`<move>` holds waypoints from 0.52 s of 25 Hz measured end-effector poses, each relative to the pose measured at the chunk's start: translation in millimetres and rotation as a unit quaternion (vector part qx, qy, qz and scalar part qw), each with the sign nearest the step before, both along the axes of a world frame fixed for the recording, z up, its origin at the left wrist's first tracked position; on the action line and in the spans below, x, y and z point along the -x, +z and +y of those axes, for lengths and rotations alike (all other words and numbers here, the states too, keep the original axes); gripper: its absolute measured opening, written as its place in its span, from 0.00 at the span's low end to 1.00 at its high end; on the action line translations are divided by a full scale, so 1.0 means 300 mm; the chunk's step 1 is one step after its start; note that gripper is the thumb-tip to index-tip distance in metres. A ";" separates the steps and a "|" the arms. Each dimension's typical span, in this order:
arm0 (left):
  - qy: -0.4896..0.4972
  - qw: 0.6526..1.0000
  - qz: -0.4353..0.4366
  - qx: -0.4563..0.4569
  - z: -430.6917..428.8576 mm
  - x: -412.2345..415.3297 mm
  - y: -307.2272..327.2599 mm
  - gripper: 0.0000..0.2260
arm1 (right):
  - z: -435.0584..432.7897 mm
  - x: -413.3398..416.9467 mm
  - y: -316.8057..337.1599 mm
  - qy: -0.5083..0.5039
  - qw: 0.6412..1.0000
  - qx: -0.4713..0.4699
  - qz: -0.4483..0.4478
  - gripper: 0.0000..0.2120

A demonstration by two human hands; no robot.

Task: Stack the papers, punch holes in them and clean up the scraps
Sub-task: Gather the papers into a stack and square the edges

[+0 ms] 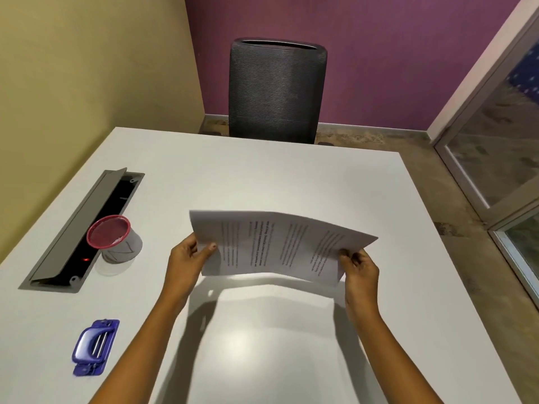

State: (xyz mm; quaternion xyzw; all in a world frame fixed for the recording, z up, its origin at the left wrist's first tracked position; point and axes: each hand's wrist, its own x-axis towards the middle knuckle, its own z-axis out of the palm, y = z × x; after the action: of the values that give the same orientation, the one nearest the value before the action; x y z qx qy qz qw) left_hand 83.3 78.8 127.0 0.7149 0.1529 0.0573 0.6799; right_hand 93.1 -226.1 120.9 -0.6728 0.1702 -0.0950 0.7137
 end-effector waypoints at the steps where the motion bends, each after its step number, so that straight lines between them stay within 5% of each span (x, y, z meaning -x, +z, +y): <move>1: 0.010 1.000 -0.006 -0.012 -0.017 -0.003 0.005 0.12 | 0.007 -0.001 -0.006 0.001 1.000 -0.003 -0.002 0.13; 13: 0.053 0.998 0.016 -0.017 -0.097 0.053 -0.094 0.09 | -0.001 0.029 -0.099 0.003 0.999 -0.010 0.035 0.14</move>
State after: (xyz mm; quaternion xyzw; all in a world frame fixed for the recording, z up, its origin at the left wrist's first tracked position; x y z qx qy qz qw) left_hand 67.5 49.6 98.7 0.7180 0.2005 0.0848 0.6612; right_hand 84.2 -226.6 91.3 -0.6690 0.1941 -0.0678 0.7142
